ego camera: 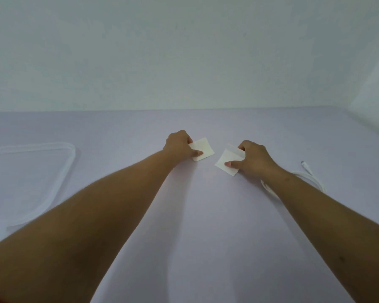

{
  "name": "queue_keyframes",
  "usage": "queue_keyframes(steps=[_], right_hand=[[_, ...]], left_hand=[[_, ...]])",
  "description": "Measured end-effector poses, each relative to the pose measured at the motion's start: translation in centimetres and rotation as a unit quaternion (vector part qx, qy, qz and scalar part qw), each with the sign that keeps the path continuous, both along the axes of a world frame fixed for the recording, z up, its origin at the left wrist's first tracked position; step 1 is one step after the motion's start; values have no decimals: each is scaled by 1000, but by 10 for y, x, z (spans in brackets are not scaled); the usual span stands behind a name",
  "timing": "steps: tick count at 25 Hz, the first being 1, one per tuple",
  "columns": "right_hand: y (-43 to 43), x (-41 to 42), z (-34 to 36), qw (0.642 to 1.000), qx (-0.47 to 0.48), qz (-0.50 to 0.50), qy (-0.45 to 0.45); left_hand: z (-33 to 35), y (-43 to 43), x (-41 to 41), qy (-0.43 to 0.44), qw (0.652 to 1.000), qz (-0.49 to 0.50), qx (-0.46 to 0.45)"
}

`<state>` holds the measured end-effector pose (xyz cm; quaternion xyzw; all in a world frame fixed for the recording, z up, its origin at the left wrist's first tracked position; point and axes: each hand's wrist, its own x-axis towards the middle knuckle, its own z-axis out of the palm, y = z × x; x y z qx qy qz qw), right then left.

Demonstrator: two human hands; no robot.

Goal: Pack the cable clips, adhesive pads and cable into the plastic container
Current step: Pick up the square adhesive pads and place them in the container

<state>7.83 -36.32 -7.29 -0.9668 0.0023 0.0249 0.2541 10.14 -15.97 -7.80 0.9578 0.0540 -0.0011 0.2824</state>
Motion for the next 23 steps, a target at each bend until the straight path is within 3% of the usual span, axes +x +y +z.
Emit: queue_keyframes(steps=[3, 6, 7, 10, 18, 23], right_hand=[[3, -14, 10, 988, 145, 12, -44], [16, -35, 35, 907, 421, 2, 11], [21, -40, 42, 892, 452, 3, 11], [44, -53, 58, 911, 410, 12, -38], [129, -102, 104, 895, 436, 82, -44], [212, -157, 117, 897, 414, 154, -14]], left_hand=[[8, 4, -20, -27, 983, 24, -182], [34, 9, -52, 26, 904, 73, -421], [44, 13, -64, 36, 885, 69, -458], [74, 25, -99, 40, 848, 45, -527], [138, 88, -188, -27, 842, 62, -536], [157, 166, -261, -97, 911, 77, -393]])
